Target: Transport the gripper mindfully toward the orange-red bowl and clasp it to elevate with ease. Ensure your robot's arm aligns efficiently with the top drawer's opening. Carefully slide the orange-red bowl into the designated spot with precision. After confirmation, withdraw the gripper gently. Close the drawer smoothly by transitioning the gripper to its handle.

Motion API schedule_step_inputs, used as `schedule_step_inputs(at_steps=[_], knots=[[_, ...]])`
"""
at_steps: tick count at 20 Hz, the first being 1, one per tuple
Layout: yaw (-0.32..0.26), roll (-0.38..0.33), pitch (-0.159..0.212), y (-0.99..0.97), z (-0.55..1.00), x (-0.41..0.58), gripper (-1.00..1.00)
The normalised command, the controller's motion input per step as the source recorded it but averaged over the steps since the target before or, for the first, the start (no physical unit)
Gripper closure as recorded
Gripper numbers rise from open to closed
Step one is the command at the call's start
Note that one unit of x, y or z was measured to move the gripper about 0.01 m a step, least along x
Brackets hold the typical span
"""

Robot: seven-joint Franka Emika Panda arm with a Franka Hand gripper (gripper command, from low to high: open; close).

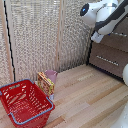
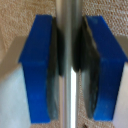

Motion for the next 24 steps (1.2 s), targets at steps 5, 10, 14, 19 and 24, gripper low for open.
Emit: schedule_step_inputs(at_steps=[5,10,14,19,24], knots=[[0.0,0.01,-0.054,-0.41,0.1,0.07,1.0],[0.0,0.025,-0.015,-0.02,0.13,0.011,-1.0],[-0.003,0.042,-0.001,0.01,0.26,0.05,-1.0],[-0.045,0.028,0.0,0.0,0.33,0.022,-1.0],[-0.108,0.0,0.011,0.18,0.24,0.055,-1.0]])
